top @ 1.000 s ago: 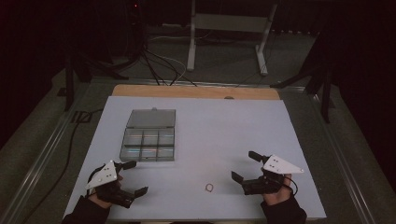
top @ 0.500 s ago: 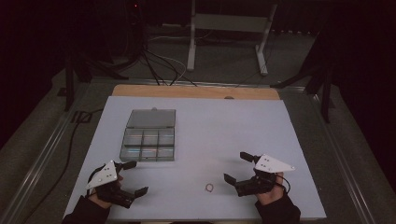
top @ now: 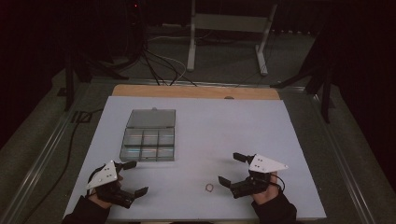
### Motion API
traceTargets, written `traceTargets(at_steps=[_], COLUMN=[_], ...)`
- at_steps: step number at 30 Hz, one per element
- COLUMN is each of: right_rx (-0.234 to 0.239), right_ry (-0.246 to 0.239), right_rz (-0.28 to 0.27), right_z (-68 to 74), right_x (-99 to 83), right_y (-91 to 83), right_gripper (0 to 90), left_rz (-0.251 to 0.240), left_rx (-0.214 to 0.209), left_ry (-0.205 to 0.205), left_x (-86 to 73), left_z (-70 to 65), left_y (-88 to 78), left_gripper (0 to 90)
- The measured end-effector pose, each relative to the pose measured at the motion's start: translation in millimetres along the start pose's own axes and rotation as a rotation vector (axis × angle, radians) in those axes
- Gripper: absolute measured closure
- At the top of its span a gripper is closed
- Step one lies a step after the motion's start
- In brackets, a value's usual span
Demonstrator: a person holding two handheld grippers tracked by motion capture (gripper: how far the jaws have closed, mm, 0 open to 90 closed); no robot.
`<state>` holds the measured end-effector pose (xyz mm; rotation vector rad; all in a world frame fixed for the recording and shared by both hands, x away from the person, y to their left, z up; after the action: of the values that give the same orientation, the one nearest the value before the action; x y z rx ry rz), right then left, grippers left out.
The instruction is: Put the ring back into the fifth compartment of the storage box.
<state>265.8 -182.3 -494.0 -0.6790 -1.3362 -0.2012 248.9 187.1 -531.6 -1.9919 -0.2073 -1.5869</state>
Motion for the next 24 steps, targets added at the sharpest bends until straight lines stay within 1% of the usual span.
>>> traceTargets(at_steps=[1, 3, 5, 6, 9, 11, 12, 13, 14, 16, 19, 21, 22, 24], right_rx=[0.007, 0.038, 0.058, 0.077, 0.102, 0.119, 0.119, 0.123, 0.137, 0.134, 0.134, 0.134, 0.135, 0.125], right_ry=[-0.002, 0.004, 0.003, 0.015, 0.024, 0.026, 0.026, 0.032, 0.053, 0.052, 0.050, 0.065, 0.064, 0.063], right_rz=[0.001, 0.003, 0.008, 0.018, 0.025, 0.041, 0.041, 0.052, 0.075, 0.100, 0.110, 0.120, 0.127, 0.137], right_z=[0.7, 2.6, 3.9, 4.9, 6.7, 8.0, 8.0, 8.2, 8.6, 9.5, 10.9, 12.1, 12.3, 12.6], right_x=[-0.1, -0.6, -1.9, -3.0, -4.5, -5.9, -5.9, -7.2, -9.9, -13.4, -15.6, -17.4, -18.3, -20.0], right_y=[0.7, 2.5, 4.6, 6.1, 8.4, 10.3, 10.3, 11.9, 14.1, 16.8, 18.9, 22.4, 23.5, 25.7], right_gripper=[0.0, 0.0, 0.0, 0.0, 0.0, 0.0, 0.0, 0.0, 0.0, 0.0, 0.0, 0.0, 0.0, 0.0], left_rz=[0.000, 0.000, 0.002, 0.001, 0.001, 0.000, 0.000, -0.001, -0.002, -0.002, -0.001, 0.001, 0.001, 0.000], left_rx=[0.000, 0.000, -0.001, -0.001, -0.002, -0.002, -0.002, 0.000, 0.000, -0.001, -0.002, -0.003, -0.003, -0.003], left_ry=[0.000, 0.001, 0.001, 0.001, 0.002, 0.002, 0.002, 0.002, 0.000, 0.000, 0.001, 0.002, 0.002, 0.002], left_x=[0.0, 0.0, 0.0, 0.0, 0.0, 0.0, 0.0, 0.1, 0.1, 0.1, 0.1, -0.1, 0.0, 0.0], left_z=[0.0, 0.0, -0.1, -0.2, -0.3, -0.2, -0.2, -0.1, -0.1, -0.1, -0.2, -0.3, -0.3, -0.4], left_y=[0.0, 0.0, 0.1, 0.1, 0.0, 0.0, 0.0, 0.0, -0.1, -0.2, 0.0, 0.2, 0.1, 0.0], left_gripper=[0.7, 0.7, 0.7, 0.7, 0.7, 0.7, 0.7, 0.7, 0.7, 0.7, 0.7, 0.7, 0.7, 0.7])
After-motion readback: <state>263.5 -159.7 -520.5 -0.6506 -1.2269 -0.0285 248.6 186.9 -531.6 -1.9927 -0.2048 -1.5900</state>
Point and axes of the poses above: each handheld gripper's, and its own axes: y roughly forward along the jaws, x roughly out of its top, z roughly to its left, the point moved 5 cm from there along y, roughly forward along the jaws, and after that the axes turned 2 degrees about -y, right-handed, at the moved point
